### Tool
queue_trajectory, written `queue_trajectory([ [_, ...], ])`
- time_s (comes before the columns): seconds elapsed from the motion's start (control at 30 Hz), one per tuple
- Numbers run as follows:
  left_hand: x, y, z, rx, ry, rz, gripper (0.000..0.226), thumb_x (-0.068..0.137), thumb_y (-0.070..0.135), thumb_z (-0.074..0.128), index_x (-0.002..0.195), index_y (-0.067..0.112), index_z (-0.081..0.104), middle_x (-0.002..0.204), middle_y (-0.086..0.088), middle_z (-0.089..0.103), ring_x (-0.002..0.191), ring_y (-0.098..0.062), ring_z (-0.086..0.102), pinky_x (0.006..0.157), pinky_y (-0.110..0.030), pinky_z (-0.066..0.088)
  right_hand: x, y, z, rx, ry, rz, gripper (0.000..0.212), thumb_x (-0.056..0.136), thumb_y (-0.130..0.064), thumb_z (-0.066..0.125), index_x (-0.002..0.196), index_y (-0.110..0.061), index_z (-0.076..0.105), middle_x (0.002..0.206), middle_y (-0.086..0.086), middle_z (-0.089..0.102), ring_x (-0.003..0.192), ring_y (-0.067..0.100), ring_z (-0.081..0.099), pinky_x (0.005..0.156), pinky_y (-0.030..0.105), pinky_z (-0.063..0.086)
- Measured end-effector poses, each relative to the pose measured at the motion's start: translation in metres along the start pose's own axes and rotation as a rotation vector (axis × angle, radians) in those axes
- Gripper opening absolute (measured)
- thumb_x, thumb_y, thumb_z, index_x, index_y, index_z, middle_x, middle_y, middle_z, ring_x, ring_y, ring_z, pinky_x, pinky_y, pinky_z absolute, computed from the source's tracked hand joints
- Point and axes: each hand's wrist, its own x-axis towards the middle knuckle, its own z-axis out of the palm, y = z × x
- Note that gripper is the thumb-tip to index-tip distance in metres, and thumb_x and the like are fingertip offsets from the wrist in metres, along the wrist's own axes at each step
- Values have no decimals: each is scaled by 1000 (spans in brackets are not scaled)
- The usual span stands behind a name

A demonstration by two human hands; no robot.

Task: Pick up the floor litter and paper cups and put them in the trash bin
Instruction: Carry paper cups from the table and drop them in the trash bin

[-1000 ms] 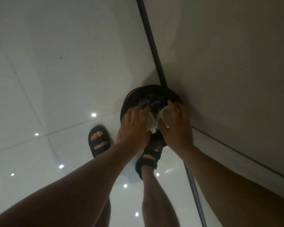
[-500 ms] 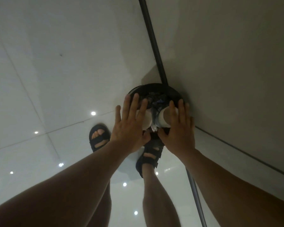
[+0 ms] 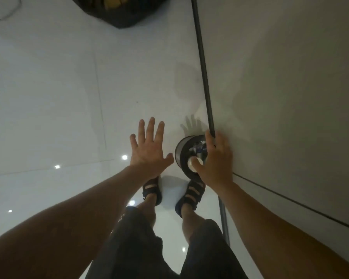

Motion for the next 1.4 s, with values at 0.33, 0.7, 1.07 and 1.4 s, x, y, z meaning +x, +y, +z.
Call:
queue_trajectory([
  [0.33, -139, -39, -117, -126, 166, -212, 97, 86, 66, 39, 142, 30, -31, 151, -1, -38, 134, -28, -41, 113, -58, -7, -65, -119, -117, -86, 17, -232, 88, 86, -73, 40, 152, -41, -9, 164, -1, -4, 149, 23, -12, 118, 48, 11],
  [0.7, -317, -33, -135, -252, 403, -612, 94, 84, 63, 41, 147, 30, -21, 156, 0, -28, 141, -28, -30, 115, -55, -3, -161, -187, -161, -207, -20, -653, 83, 88, -73, 31, 152, -39, -8, 163, -2, -12, 148, 21, -18, 119, 46, 6],
  [1.07, -513, -32, -64, -457, 634, -1143, 95, 83, 61, 44, 151, 24, -12, 159, -3, -18, 145, -29, -18, 116, -51, 9, -291, -256, -134, -368, -185, -1075, 81, 90, -70, 32, 154, -38, -6, 163, -3, -10, 149, 20, -15, 119, 45, 7],
  [1.4, -694, -95, 26, -588, 809, -1476, 97, 83, 61, 50, 151, 27, -9, 159, -1, -15, 146, -27, -13, 116, -51, 13, -462, -377, -50, -396, -246, -1420, 80, 90, -67, 37, 154, -37, -2, 163, -5, -7, 149, 16, -11, 119, 42, 8],
])
